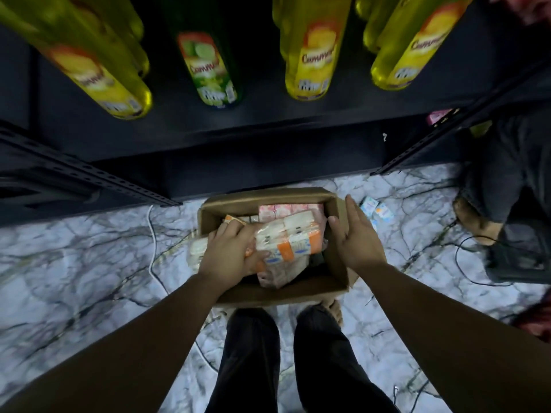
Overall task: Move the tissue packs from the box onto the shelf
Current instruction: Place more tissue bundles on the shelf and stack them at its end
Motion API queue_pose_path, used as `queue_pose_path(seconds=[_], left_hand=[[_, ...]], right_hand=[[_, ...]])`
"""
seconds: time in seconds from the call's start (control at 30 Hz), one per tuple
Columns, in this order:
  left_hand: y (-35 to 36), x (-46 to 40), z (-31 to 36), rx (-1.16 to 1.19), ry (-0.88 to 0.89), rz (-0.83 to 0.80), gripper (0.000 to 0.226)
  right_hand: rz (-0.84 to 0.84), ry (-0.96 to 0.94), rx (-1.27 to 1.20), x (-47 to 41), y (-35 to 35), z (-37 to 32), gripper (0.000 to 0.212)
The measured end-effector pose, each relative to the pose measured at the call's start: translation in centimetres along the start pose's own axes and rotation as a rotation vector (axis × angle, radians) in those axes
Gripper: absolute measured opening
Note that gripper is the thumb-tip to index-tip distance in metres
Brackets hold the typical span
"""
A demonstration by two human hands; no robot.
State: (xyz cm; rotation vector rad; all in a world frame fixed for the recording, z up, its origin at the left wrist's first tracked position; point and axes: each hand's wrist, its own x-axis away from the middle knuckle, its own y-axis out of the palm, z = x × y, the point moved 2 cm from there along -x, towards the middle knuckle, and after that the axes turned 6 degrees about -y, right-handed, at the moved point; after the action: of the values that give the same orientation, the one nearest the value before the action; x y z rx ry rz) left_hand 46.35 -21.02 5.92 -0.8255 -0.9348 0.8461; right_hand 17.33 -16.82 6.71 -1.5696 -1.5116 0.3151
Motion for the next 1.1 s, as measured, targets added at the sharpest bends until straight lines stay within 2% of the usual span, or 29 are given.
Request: queue_pose_path(seconds=[0.1, 0.2, 0.3, 0.43, 0.57, 0.83, 1.1], left_hand=[[-5.4, 2.2, 2.1, 0.025, -0.005, 0.049, 0.07], [-10.9, 3.9, 4.3, 0.051, 0.002, 0.092, 0.074], [-16.8, 5.2, 6.5, 0.082, 0.05, 0.162, 0.071], [-24.6, 6.2, 8.8, 0.108, 0.122, 0.26, 0.07], [-32.5, 6.7, 10.8, 0.08, 0.206, 0.364, 0.07], [-45.4, 7.9, 13.7, 0.015, 0.276, 0.473, 0.077], [-56.6, 8.7, 16.0, -0.057, 0.326, 0.628, 0.076]], right_hand=[[0.016, -0.017, -0.077, 2.8, -4.3, -3.5, 0.07], [0.05, -0.11, -0.117, 5.2, -8.6, -7.3, 0.07], [0.08, -0.208, -0.159, 7.0, -13.0, -11.0, 0.072], [0.144, -0.341, -0.257, 8.7, -18.9, -16.3, 0.064], [0.186, -0.476, -0.381, 10.0, -24.1, -21.6, 0.067], [0.296, -0.631, -0.55, 12.0, -31.4, -30.6, 0.073], [0.458, -0.744, -0.54, 11.9, -37.8, -37.9, 0.068]])
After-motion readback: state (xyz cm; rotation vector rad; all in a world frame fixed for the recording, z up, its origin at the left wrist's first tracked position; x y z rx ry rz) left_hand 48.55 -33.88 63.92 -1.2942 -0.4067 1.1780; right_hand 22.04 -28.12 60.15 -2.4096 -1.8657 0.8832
